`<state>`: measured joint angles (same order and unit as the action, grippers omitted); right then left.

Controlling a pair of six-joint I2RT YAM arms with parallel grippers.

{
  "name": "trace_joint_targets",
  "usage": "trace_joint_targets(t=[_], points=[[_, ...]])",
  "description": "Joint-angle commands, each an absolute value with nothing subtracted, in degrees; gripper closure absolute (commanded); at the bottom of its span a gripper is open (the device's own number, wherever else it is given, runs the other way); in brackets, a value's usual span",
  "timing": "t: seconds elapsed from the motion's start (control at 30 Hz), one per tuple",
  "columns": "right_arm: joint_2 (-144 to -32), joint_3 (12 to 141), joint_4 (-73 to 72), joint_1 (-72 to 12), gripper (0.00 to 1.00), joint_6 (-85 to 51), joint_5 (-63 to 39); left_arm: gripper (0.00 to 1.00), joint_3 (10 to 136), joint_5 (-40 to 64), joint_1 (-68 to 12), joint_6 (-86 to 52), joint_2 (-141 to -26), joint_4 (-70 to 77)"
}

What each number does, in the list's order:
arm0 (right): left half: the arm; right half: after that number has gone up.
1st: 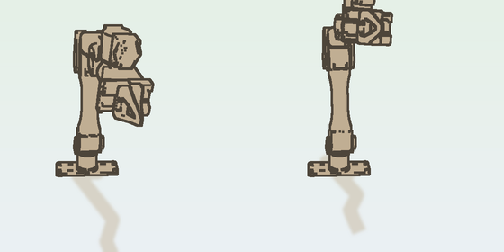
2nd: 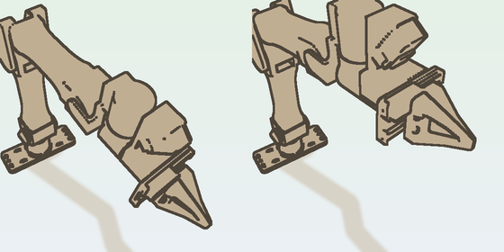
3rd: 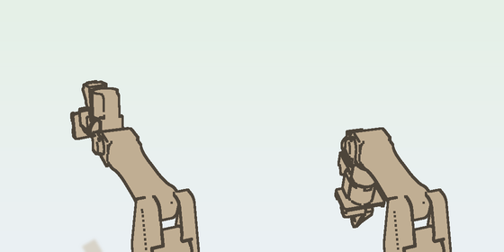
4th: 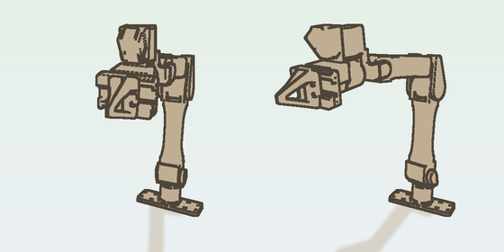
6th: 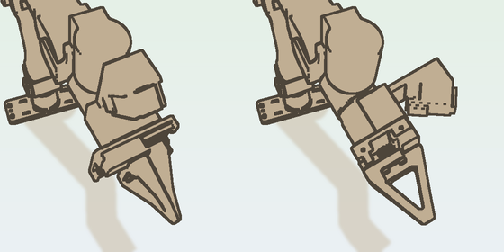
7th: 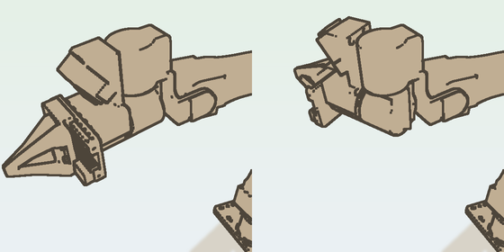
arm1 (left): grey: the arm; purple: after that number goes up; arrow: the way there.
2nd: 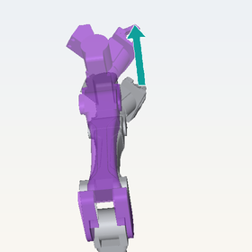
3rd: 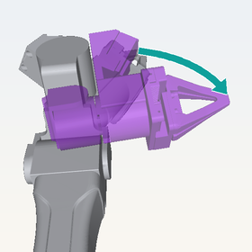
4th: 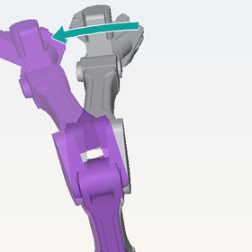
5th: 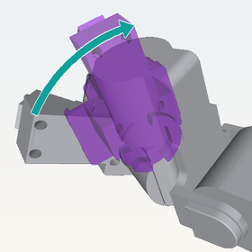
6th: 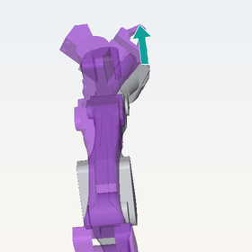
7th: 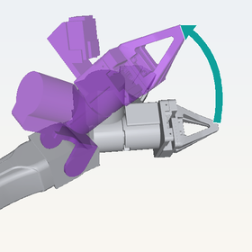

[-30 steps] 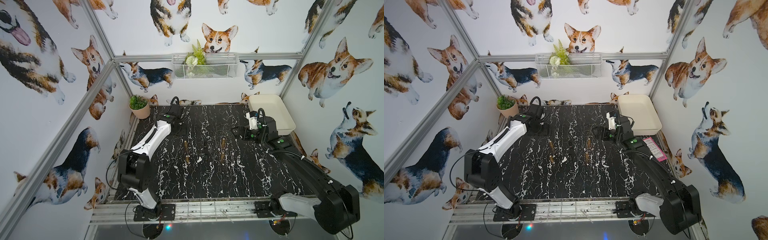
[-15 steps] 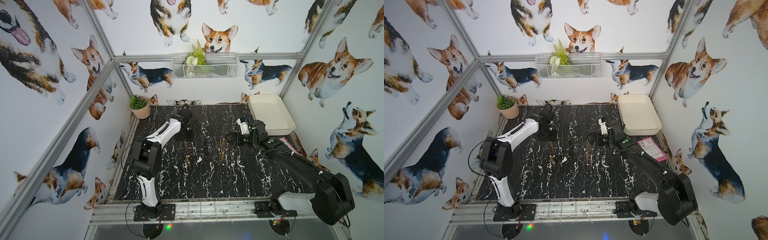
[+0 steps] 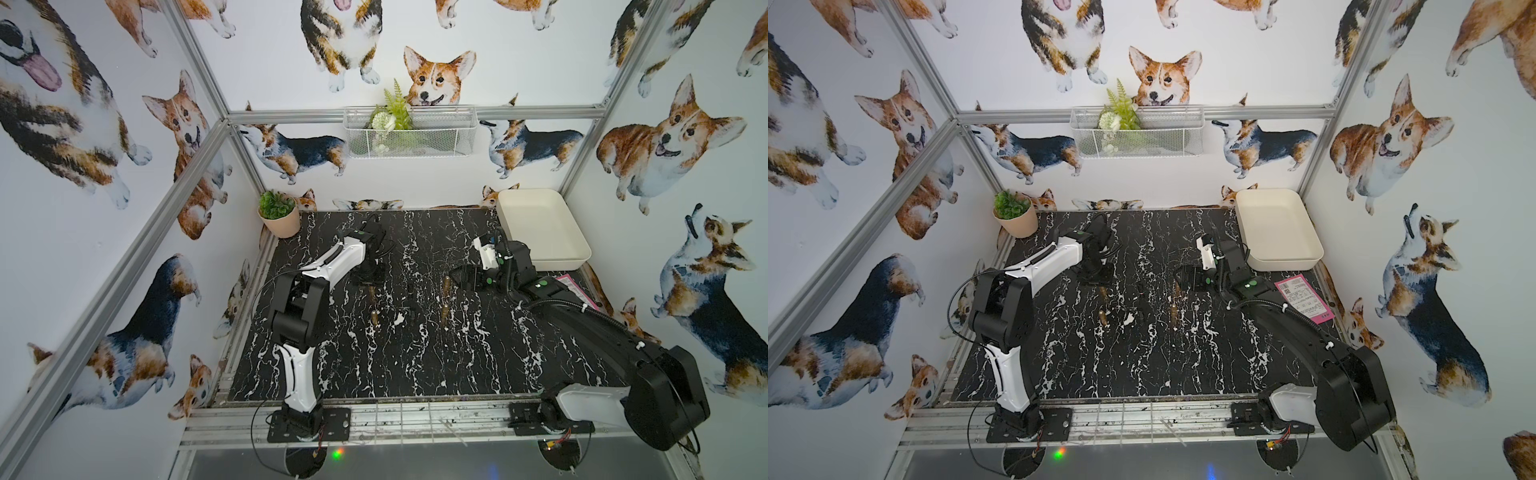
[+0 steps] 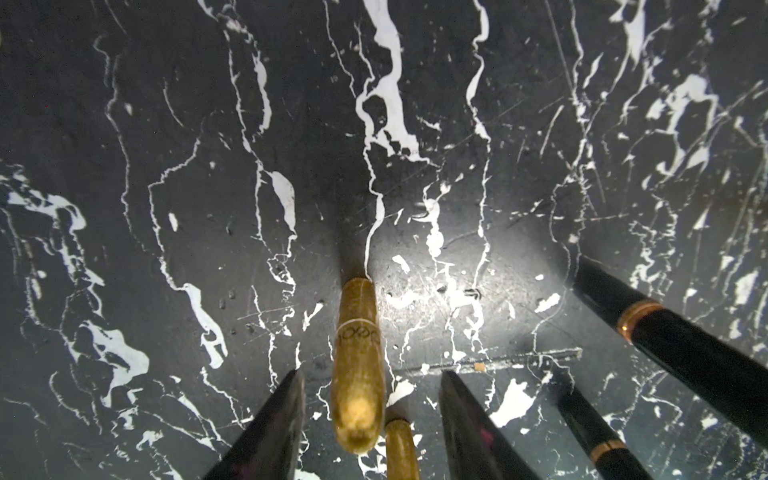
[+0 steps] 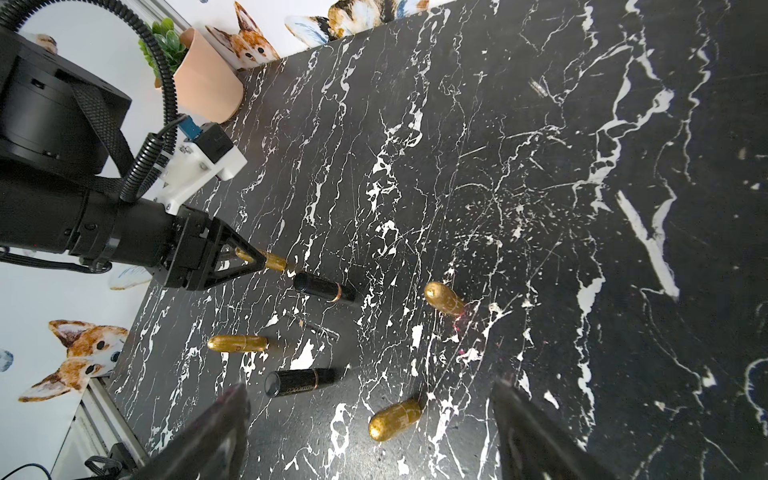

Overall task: Open the lipstick cap
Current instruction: Pick up the lipstick at the center of the board.

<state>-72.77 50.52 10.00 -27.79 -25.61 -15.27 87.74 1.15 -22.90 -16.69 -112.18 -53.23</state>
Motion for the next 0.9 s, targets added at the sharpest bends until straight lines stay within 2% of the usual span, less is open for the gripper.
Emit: trace_joint_targets(t=[0.0,0.87], points=[[-72.84,50.18,8.13,-27.93,0.08,-25.84,-15.47,0.50,87.85,0.40,-22.81,-16.70,-112.63,-54.37],[-73.81,50.51,8.26,-28.21,0.08,-25.31,-14.63,0.68,89.39,0.19,-21.88,-14.68,-114.20,-54.84]])
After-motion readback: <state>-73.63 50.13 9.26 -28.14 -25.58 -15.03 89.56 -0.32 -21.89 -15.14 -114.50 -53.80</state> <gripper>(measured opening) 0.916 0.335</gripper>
